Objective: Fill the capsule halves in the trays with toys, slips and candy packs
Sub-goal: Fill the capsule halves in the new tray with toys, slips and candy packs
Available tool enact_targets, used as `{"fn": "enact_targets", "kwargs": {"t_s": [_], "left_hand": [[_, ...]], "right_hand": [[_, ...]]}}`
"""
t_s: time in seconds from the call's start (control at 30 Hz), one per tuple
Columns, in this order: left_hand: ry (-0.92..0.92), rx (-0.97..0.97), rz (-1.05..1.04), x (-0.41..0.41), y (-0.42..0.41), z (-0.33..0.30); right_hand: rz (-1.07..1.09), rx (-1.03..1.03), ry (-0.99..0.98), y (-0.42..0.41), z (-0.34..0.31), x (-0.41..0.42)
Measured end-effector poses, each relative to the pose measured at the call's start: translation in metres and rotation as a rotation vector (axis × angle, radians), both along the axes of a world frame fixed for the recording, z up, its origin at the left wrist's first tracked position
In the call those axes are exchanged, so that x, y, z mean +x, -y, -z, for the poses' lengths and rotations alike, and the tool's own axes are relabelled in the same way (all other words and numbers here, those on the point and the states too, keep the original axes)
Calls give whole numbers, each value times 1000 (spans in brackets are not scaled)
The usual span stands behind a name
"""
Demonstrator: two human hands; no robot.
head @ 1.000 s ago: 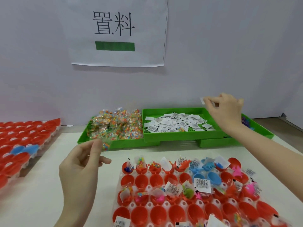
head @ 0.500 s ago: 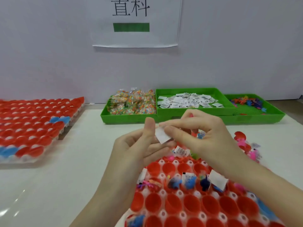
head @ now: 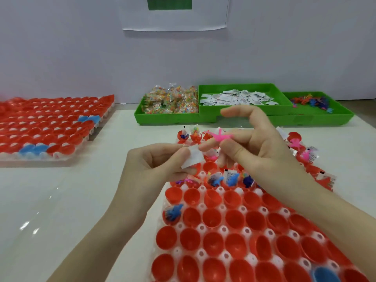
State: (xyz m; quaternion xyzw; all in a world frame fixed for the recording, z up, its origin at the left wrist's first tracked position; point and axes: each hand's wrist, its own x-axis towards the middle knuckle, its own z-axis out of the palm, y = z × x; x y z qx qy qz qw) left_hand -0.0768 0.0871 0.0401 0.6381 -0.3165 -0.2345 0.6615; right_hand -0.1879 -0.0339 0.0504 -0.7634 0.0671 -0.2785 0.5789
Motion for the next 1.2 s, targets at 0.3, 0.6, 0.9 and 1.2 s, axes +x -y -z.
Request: {"fn": "enact_targets", "kwargs": {"t_s": [0.3,0.6,0.9,1.2], "left_hand": [[-5,-79,24,-15,-1,-8],[-198,-91,83,-12,-5,-6],[-9,7,83,-9,-14,4],[597,327,-91,1,-38,48]], "right_hand": [[24,-95,-17,-4,-10,-5],[83,-117,-40,-5,-10,-5],[189,-435,-127,-17,9,9],[79,-512,-404,-19,40,13]]}}
